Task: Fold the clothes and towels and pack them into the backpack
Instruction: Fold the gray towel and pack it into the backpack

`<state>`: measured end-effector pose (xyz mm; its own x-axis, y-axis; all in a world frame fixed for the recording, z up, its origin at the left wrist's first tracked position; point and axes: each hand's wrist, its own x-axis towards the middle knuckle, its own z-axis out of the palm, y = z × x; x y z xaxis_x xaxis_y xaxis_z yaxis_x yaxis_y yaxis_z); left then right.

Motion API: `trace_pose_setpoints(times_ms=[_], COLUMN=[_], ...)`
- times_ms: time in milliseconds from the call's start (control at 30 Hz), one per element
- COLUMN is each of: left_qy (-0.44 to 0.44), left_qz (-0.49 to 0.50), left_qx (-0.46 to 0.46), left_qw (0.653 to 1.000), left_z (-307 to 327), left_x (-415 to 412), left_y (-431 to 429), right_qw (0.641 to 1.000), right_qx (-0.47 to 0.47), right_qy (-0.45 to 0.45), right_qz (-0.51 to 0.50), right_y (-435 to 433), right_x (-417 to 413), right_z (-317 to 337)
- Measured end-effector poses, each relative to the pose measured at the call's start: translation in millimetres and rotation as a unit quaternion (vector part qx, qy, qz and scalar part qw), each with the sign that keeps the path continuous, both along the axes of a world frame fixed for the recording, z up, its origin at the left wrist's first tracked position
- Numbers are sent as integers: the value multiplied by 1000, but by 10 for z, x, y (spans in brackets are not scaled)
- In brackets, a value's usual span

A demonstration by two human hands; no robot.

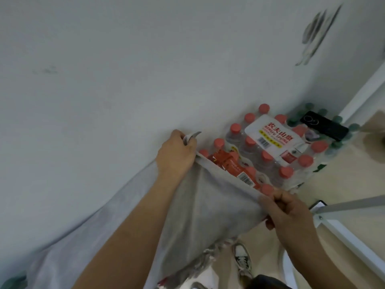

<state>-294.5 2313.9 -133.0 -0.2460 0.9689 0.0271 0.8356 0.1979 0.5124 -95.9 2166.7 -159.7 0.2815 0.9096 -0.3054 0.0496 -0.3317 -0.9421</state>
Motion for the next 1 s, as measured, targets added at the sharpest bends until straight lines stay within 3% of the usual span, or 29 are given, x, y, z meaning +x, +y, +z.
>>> trace_pose_setpoints(times_ms=[133, 200, 267, 400, 467, 600, 700, 933, 1000], left_qy=[203, 224, 149, -110, -140, 73, 175, 197, 188], left_qz=[-58, -54, -32, -30, -77, -261, -271, -262, -265], left_qx=[-75, -58, -22, -15, -52, 4, -63, -76, -31], left_qw=[975, 971, 988, 993, 986, 962, 945, 942, 945], left_z=[-290, -315, -324, -437, -496, -663, -783, -856, -771], left_x=[215, 256, 291, 459, 503, 391, 406, 512, 597], left_y=[131, 160, 236, 414, 387, 60, -349, -420, -505], right_qw=[996, 994, 993, 973, 960, 954, 963, 934, 930], right_qx=[-80, -101, -117, -148, -166, -155, -169, -166, -159], right_qy=[-34, -19, -27, -113, -149, -190, -122, -89, -82], right_qz=[-29, -21, 19, 135, 170, 174, 172, 304, 321], right_y=[-55, -50, -21, 76, 133, 215, 261, 347, 363], right_x=[171, 242, 311, 452, 508, 606, 677, 910, 977], right_z=[-278, -327, -353, -400, -405, -458, -512, -483, -449])
